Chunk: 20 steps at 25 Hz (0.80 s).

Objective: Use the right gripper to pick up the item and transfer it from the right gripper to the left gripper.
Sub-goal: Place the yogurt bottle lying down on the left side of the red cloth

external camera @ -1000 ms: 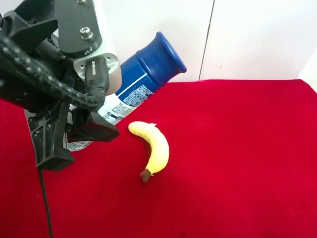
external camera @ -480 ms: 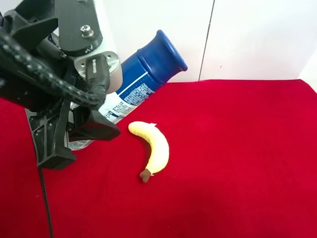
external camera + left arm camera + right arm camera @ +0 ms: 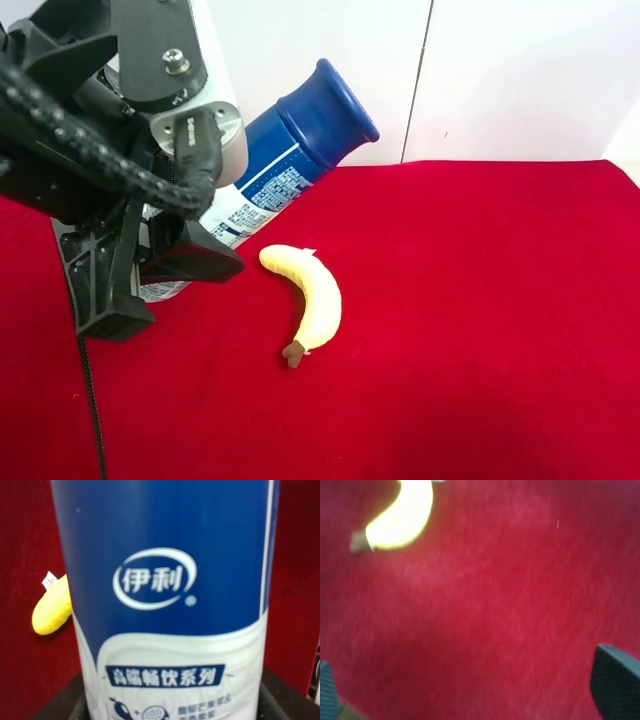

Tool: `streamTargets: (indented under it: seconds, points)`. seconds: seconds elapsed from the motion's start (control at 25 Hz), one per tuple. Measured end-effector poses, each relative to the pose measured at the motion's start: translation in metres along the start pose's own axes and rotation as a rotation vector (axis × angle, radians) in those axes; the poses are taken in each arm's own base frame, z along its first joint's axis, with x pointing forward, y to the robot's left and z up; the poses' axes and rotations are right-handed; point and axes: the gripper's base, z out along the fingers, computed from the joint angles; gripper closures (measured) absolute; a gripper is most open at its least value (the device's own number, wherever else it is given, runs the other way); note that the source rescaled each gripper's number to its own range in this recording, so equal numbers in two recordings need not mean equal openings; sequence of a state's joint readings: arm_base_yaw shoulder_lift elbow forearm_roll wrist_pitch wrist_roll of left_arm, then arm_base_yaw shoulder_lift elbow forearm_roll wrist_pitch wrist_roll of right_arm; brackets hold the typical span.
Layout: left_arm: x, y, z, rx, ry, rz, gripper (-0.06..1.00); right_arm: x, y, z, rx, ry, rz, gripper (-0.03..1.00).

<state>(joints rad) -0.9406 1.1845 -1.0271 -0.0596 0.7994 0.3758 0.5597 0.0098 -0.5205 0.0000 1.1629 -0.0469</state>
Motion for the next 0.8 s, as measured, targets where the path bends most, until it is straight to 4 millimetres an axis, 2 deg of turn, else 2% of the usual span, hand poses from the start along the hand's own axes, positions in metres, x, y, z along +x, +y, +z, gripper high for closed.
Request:
streamTargets:
  seconds: [0.24, 0.8]
  points:
    - [-0.0001, 0.0, 0.0, 0.0, -0.001, 0.0, 0.88, -0.0017, -0.0007, 0.0091, 0.008, -0.053, 0.019, -0.03]
    - [-0.0001, 0.0, 0.0, 0.0, -0.001, 0.0, 0.88, -0.0021, -0.0018, 0.009, 0.021, -0.057, 0.023, -0.03]
